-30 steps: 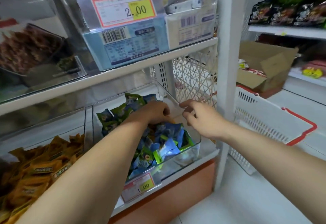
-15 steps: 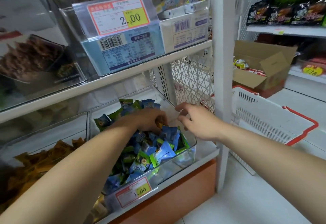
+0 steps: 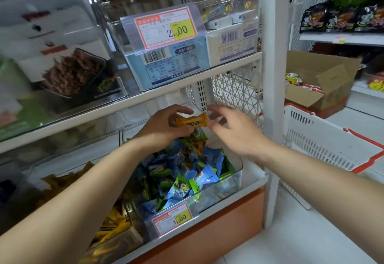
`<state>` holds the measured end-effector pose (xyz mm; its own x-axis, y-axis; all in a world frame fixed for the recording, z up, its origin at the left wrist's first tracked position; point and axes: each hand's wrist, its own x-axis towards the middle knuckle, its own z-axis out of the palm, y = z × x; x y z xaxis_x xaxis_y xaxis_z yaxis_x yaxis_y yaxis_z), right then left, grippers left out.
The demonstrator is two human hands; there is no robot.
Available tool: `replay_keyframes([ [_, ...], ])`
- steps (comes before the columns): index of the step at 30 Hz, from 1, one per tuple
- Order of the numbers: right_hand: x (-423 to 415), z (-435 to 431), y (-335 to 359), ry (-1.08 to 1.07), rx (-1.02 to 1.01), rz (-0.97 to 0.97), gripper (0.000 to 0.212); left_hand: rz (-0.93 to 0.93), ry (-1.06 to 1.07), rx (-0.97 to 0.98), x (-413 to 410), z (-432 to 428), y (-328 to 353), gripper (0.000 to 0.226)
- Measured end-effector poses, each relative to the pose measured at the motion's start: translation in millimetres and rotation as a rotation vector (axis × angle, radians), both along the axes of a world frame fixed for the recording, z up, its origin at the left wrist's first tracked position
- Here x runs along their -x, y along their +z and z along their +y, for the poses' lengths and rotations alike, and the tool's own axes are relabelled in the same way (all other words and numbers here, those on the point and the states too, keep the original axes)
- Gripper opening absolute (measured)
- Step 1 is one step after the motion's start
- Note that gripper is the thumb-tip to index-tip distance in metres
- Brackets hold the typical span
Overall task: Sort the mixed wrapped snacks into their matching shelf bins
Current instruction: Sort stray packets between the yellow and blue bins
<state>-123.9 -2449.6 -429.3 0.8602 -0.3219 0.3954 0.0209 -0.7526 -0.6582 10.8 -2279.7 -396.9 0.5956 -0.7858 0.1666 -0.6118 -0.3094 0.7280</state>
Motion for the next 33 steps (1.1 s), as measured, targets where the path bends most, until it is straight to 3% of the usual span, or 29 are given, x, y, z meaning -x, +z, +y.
replay_keyframes([
  [5, -8, 30, 11, 0.087, -0.293, -0.081, 0.017, -0.008, 0.042, 0.106, 21, 17, -4, 0.029],
  [12, -27, 58, 10, 0.26, -0.562, -0.006, 0.024, -0.152, 0.162, 0.031, 19, 68, -1, 0.04],
  [15, -42, 53, 2, 0.136, -0.316, 0.032, 0.013, -0.247, 0.297, -0.003, 9, 110, -1, 0.044],
  [19, -61, 45, -12, 0.001, -0.091, 0.187, 0.022, -0.299, 0.557, -0.118, -9, 170, -9, 0.037],
  [22, -75, 43, -24, -0.029, 0.076, 0.318, 0.024, -0.329, 0.658, -0.302, -13, 188, -20, 0.059],
  [24, -82, 41, -32, 0.013, 0.144, 0.419, 0.018, -0.29, 0.614, -0.252, -7, 184, -24, 0.064],
  [28, -93, 35, -43, 0.047, 0.084, 0.637, 0.029, -0.065, 0.51, -0.142, 15, 164, -31, 0.078],
  [31, -96, 30, -43, 0.088, -0.024, 0.693, 0.039, -0.123, 0.412, -0.206, 29, 154, -44, 0.069],
  [33, -96, 27, -44, 0.099, -0.096, 0.699, 0.034, -0.179, 0.379, -0.232, 33, 150, -51, 0.066],
])
